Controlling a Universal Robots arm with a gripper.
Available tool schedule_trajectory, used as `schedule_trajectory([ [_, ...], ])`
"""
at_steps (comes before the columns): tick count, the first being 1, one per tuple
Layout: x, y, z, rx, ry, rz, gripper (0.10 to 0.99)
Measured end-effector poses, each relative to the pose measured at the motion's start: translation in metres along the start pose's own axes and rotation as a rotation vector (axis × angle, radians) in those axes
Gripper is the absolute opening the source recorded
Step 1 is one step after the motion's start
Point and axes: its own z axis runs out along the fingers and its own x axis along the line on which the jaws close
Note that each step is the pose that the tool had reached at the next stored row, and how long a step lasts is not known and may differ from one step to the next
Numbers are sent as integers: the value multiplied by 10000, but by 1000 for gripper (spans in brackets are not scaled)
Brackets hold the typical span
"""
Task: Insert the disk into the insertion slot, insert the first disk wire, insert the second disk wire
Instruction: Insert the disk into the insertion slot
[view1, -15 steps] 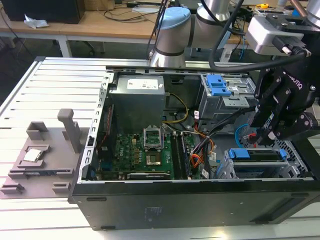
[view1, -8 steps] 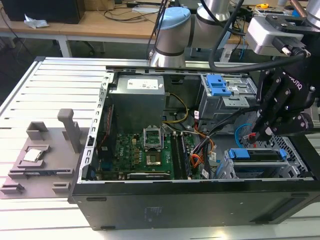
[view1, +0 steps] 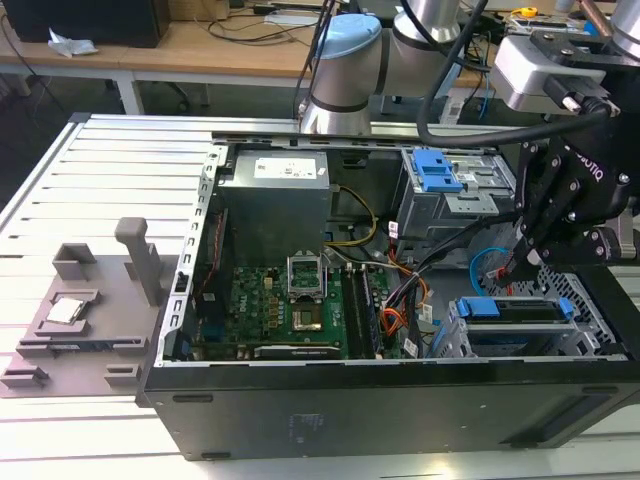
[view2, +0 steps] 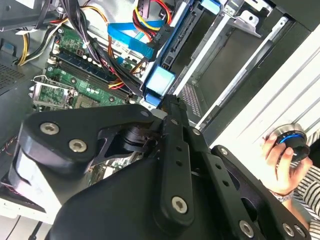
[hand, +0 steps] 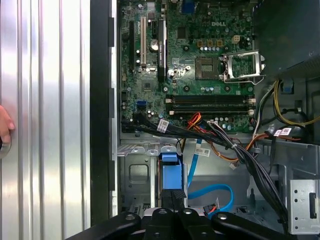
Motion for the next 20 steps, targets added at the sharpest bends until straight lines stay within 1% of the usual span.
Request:
schedule_trajectory([
  [2,-1,-57,-3,-1,1,0,106],
  [4,-2,-132,-4,-11,1,1,106],
  [7,-4,-182,10,-27,0,0,106],
  [10,-5,-237,52,-51,2,-1,106],
  [11,-5,-273,79,-67,2,0,106],
  [14,-6,-329,159,-89,2,0,106],
  [15,-6,-337,169,-91,4,0,106],
  [20,-7,-338,173,-91,2,0,106],
])
